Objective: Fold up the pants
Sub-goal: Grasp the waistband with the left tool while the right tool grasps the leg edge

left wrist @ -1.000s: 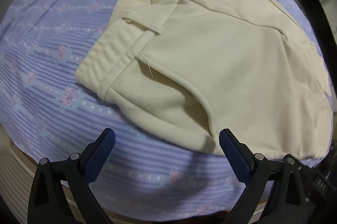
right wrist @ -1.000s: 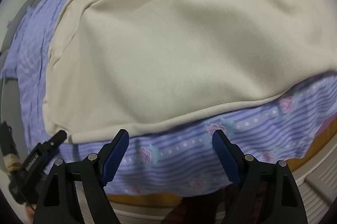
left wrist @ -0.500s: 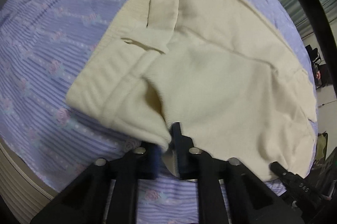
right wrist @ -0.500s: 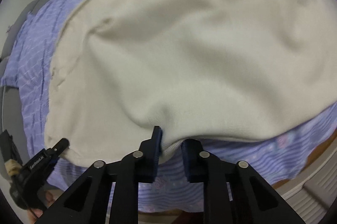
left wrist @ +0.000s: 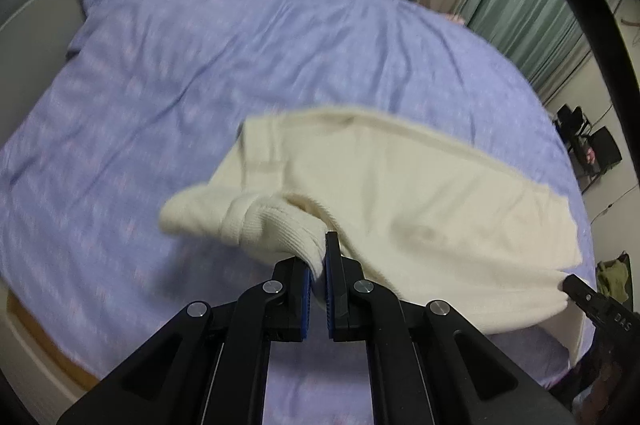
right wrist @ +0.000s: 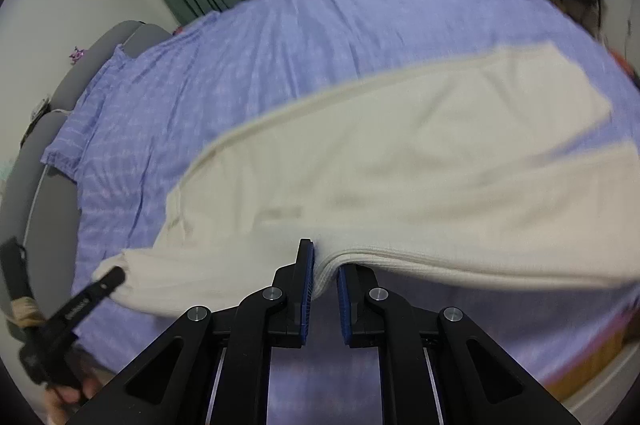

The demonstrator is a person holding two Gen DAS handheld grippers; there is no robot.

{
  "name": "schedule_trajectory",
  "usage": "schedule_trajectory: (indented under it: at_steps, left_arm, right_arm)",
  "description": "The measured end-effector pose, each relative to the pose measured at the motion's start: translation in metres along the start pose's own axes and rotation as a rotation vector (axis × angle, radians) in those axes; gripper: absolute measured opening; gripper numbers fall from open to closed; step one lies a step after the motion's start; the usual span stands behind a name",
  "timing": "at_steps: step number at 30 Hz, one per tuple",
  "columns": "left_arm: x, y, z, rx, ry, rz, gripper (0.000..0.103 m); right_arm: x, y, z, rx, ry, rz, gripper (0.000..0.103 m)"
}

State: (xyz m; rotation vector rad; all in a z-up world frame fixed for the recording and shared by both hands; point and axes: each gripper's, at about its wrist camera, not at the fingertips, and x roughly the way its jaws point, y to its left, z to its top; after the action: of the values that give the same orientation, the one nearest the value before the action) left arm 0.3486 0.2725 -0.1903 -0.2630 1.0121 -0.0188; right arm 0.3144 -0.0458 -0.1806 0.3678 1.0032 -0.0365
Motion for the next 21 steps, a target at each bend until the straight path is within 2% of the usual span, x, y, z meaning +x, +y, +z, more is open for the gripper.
schedule_trajectory:
  at_steps: [5, 10, 14, 19, 21]
  left_arm:
    - [0.032, -0.017, 0.060, 0.045, -0.067, 0.012, 0.008]
    - [0.093, -0.026, 0.116, 0.096, -0.046, 0.070, 0.008]
    - [0.143, -0.022, 0.152, 0.089, -0.007, 0.093, 0.008]
    - [0.195, -0.028, 0.167, 0.155, 0.069, 0.150, 0.009]
    - [0.210, -0.029, 0.168, 0.170, 0.103, 0.171, 0.011]
  right_arm:
    - [0.051, 0.022, 0.074, -0.060, -0.038, 0.004, 0.012]
    - [0.117, 0.042, 0.130, -0.132, -0.006, -0.020, 0.012]
    - [0.170, 0.052, 0.159, -0.162, 0.033, -0.056, 0.012]
    - [0.212, 0.054, 0.171, -0.168, 0.085, -0.127, 0.013]
    - [0.223, 0.053, 0.172, -0.173, 0.131, -0.139, 0.018]
